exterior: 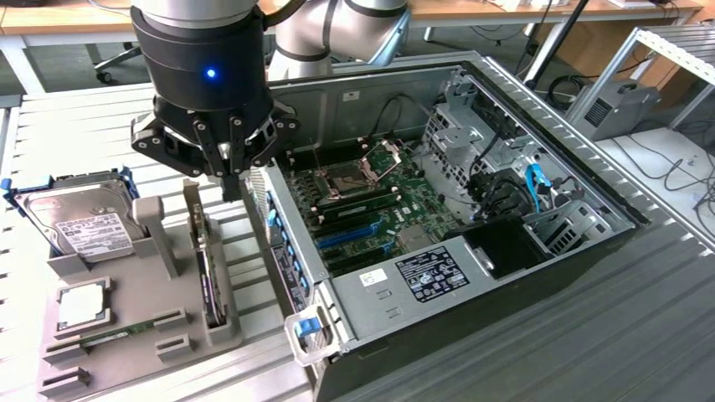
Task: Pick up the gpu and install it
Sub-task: 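Reach for the gpu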
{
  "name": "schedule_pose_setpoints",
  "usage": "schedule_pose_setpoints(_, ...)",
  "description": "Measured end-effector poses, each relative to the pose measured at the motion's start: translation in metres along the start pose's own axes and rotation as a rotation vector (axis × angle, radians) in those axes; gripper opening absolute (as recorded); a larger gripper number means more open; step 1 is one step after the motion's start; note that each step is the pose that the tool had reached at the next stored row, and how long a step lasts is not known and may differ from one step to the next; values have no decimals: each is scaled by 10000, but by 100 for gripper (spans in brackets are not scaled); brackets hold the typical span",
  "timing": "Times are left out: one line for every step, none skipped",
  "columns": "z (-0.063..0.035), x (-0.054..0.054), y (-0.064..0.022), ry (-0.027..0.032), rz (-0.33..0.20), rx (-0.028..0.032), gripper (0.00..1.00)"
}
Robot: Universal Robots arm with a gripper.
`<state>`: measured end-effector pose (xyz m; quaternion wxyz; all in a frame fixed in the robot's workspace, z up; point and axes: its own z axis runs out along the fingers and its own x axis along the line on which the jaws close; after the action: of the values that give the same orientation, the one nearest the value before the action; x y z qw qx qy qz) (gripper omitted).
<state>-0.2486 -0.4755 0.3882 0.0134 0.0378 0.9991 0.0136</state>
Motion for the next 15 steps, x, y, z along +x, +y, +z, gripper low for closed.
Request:
schedule_pose_setpoints(0, 0, -6, 0, 0, 0, 11)
schedule_pose_setpoints(0, -1, -12, 0, -1, 0, 11)
schedule_pose_setpoints(0, -1, -17, 1, 0, 1, 11)
schedule_pose_setpoints(0, -2, -27, 0, -1, 0, 11)
schedule_pose_setpoints(0, -2, -35, 0, 0, 0, 11)
schedule_pose_setpoints(0, -2, -40, 0, 0, 1, 11)
schedule_pose_setpoints(0, -2, -46, 0, 0, 0, 11)
schedule_pose_setpoints(0, -3, -51, 0, 0, 0, 11)
schedule_pose_setpoints(0, -3, -57, 0, 0, 0, 11)
schedule_pose_setpoints(0, -3, -63, 0, -1, 1, 11)
schedule_pose_setpoints(0, -3, -69, 0, 0, 0, 11)
schedule_pose_setpoints(0, -4, -74, 0, 0, 0, 11)
schedule_pose_setpoints(0, -4, -82, 0, 0, 1, 11)
schedule_pose_setpoints(0, -4, -87, 0, 0, 0, 11)
schedule_pose_setpoints(1, -5, -92, 0, 0, 1, 11)
